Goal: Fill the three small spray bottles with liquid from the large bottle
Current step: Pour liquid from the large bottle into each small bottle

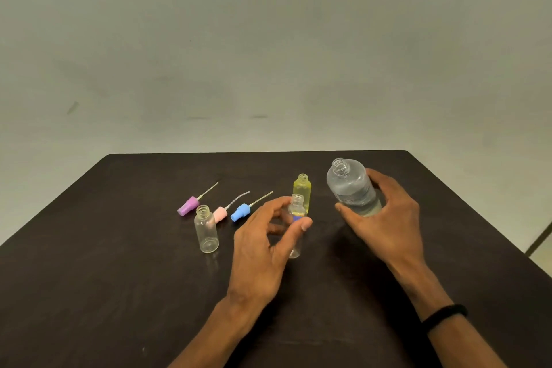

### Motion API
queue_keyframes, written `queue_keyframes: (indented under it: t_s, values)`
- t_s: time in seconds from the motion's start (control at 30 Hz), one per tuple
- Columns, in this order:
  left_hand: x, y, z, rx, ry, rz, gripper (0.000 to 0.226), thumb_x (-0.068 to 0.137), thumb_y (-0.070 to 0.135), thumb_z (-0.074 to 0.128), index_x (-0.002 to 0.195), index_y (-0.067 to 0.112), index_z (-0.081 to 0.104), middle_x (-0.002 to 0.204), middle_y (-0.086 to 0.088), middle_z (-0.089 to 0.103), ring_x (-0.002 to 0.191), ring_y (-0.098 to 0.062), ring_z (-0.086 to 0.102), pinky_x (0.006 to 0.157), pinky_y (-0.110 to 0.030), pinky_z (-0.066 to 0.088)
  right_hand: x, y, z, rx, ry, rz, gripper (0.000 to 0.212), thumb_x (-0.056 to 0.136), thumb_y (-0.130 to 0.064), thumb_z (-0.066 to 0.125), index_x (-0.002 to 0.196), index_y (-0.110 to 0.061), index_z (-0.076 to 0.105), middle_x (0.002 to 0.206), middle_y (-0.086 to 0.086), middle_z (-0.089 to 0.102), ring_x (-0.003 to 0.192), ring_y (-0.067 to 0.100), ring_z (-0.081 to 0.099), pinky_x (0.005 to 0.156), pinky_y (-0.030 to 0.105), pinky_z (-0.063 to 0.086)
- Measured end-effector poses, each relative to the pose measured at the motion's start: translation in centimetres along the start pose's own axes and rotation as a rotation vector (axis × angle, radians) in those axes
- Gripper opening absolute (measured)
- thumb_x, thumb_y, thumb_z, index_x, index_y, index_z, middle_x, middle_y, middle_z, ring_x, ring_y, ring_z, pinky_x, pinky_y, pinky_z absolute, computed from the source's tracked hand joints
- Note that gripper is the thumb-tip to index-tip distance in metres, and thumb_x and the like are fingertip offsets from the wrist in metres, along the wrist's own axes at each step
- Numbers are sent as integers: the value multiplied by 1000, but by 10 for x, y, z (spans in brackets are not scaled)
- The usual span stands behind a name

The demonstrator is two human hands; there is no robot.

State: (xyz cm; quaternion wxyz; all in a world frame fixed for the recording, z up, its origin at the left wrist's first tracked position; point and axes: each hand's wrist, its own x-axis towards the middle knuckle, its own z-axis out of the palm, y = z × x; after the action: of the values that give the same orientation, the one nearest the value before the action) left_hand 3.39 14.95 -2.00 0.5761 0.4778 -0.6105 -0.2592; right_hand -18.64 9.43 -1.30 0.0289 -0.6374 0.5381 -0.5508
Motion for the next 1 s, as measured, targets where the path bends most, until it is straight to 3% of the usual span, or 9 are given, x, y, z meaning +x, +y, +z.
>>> queue_keyframes:
  t_s: [0.1,0.2,0.3,0.47,0.6,0.8,1.0]
  values:
    - [2,-2,0,-98,61,-54,40,79,33,89,116,29,74,95,6,75,86,-15,76,65,-18,58,-2,-3,1,-34,-19,-78,73,67,-24,100,132,-16,68,123,-2,71,108,12,68,98,13,50]
    - [3,-2,0,-127,96,-61,38,79,25,91,112,33,73,99,8,76,89,-8,76,65,-20,60,-2,-1,4,-78,-28,-152,75,68,-24,100,135,-14,66,128,3,71,113,20,70,101,39,59]
    - [3,-2,0,-97,100,-46,36,82,25,90,112,36,71,101,12,77,94,-3,75,69,-21,62,-3,3,7,-95,-24,-204,76,68,-18,99,137,-12,66,130,5,70,118,27,70,100,54,58]
    - [3,-7,1,11,76,-15,38,82,40,88,117,29,75,103,15,77,103,-6,73,85,-27,63,-2,4,6,-136,-19,-290,78,68,-13,98,138,-7,65,132,11,70,120,33,68,100,60,57]
    - [4,-10,2,-7,55,-18,37,83,39,88,116,29,75,98,12,77,96,-11,74,83,-31,63,-1,3,6,-150,-18,-320,79,68,-10,97,140,-10,65,134,9,69,123,31,66,103,59,55]
    - [5,-12,2,-22,17,-27,41,82,38,87,119,27,74,100,12,77,98,-7,74,86,-26,63,-2,3,7,-188,-32,-334,83,67,-9,99,142,-10,64,137,10,68,126,33,65,107,59,53]
    - [6,-21,3,-27,-21,-98,44,80,35,91,119,25,74,100,8,78,97,-8,75,86,-31,64,-2,5,7,-200,-52,-340,84,68,-10,99,143,-11,62,138,10,67,128,30,63,110,60,51]
